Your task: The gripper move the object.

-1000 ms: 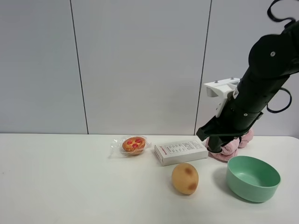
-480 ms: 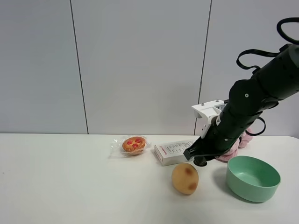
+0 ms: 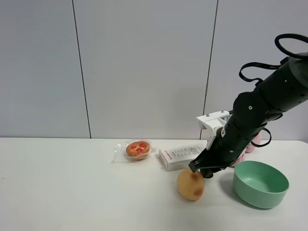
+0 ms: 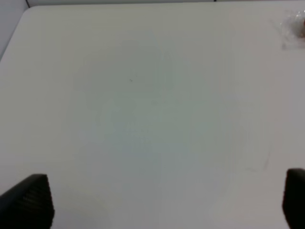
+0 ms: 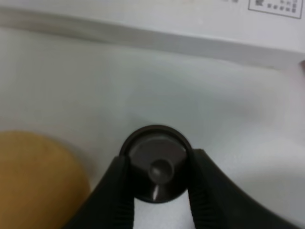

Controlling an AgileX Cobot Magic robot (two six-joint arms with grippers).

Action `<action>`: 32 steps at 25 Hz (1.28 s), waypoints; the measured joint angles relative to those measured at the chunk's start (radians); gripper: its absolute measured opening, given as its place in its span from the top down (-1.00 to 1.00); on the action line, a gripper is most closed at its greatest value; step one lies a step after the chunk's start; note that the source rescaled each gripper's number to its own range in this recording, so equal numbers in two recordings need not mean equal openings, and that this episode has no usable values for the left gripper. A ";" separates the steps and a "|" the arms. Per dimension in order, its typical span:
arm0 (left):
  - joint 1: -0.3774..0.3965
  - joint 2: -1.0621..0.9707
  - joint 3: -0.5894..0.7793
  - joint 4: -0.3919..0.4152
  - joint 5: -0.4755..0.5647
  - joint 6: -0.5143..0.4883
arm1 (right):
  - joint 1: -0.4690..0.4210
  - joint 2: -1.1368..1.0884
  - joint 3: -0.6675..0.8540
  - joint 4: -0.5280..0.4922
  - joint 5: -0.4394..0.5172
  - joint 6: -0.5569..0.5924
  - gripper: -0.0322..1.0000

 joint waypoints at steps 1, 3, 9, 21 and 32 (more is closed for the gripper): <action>0.000 0.000 0.000 0.000 0.000 0.000 | -0.004 0.000 0.000 0.000 0.000 0.001 0.94; 0.000 0.000 0.000 0.000 0.000 0.000 | -0.014 0.000 0.000 0.000 0.000 0.008 0.94; 0.000 0.000 0.000 0.000 0.000 0.000 | -0.028 0.001 0.000 -0.005 -0.004 0.018 0.94; 0.000 0.000 0.000 0.000 0.000 0.000 | -0.028 0.002 0.000 -0.018 -0.013 0.017 0.53; 0.000 0.000 0.000 0.000 0.000 0.000 | -0.028 -0.016 0.000 -0.018 -0.002 0.045 0.00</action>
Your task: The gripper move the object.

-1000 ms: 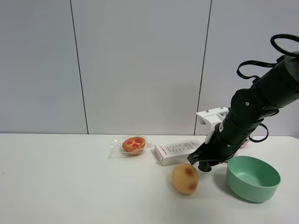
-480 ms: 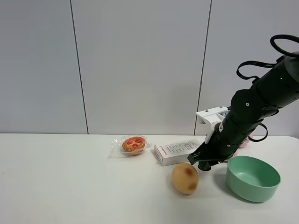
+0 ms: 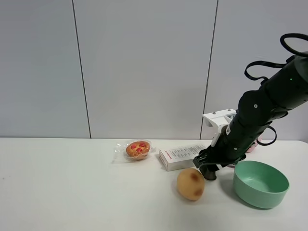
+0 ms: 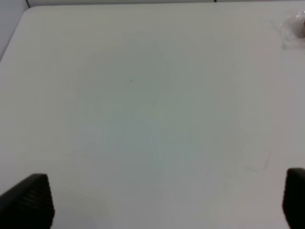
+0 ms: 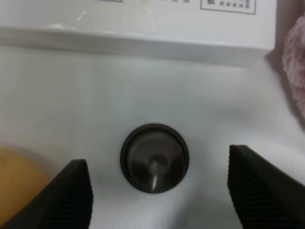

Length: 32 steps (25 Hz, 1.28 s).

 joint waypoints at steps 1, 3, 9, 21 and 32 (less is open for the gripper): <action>0.000 0.000 0.000 0.000 0.000 0.000 | 0.000 -0.016 0.000 0.000 0.006 0.000 0.00; 0.000 0.000 0.000 0.000 0.000 0.000 | 0.000 -0.060 0.000 0.000 0.016 0.000 0.00; 0.000 0.000 0.000 0.000 0.000 0.000 | 0.000 -0.305 0.001 0.000 0.103 0.000 0.00; 0.000 0.000 0.000 0.000 0.000 0.000 | 0.001 -0.889 0.001 -0.045 0.259 0.000 -0.20; 0.000 0.000 0.000 0.000 0.000 0.000 | 0.002 -1.155 0.001 -0.204 0.568 0.026 -0.99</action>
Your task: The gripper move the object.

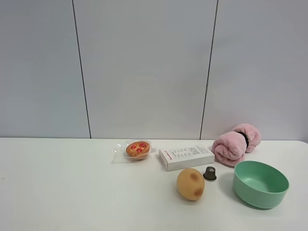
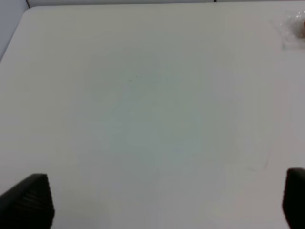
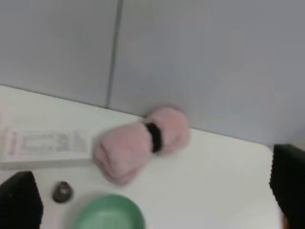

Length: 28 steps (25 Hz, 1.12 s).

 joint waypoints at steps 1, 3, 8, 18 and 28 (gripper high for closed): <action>0.000 0.000 0.000 0.000 0.000 0.000 | 0.000 -0.031 0.000 -0.029 0.023 0.003 -0.99; 0.000 0.000 0.000 0.000 0.000 0.000 | 0.000 -0.099 0.000 -0.077 0.073 0.009 -1.00; 0.000 0.000 0.000 0.000 0.000 0.000 | 0.000 -0.271 0.000 -0.128 0.247 0.016 -1.00; 0.000 0.000 0.000 0.000 0.000 0.000 | 0.000 -0.404 0.122 0.280 0.273 -0.129 -1.00; 0.000 0.000 0.000 0.000 0.000 0.000 | 0.000 -0.621 0.480 0.497 0.277 -0.177 -1.00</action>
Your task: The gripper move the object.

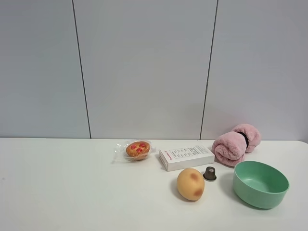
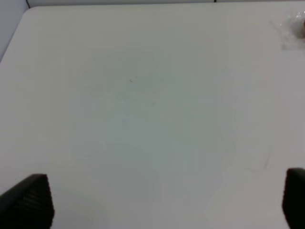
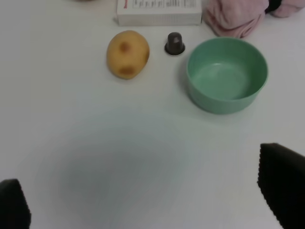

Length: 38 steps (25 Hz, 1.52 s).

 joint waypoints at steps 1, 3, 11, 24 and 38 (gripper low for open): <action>0.000 0.000 0.000 0.000 0.000 0.000 | 0.000 -0.020 0.013 0.004 0.004 0.000 -1.00; 0.000 0.000 0.000 0.000 0.000 0.000 | 0.000 -0.057 0.038 0.005 0.013 -0.001 -1.00; 0.000 0.000 0.000 0.000 0.000 0.000 | 0.000 -0.104 0.091 0.005 0.011 -0.018 -1.00; 0.000 0.000 0.000 0.000 0.000 0.000 | -0.081 -0.104 0.091 -0.043 0.011 0.046 -1.00; 0.000 0.000 0.000 0.000 0.000 0.000 | -0.502 -0.175 0.092 -0.046 0.011 0.051 -1.00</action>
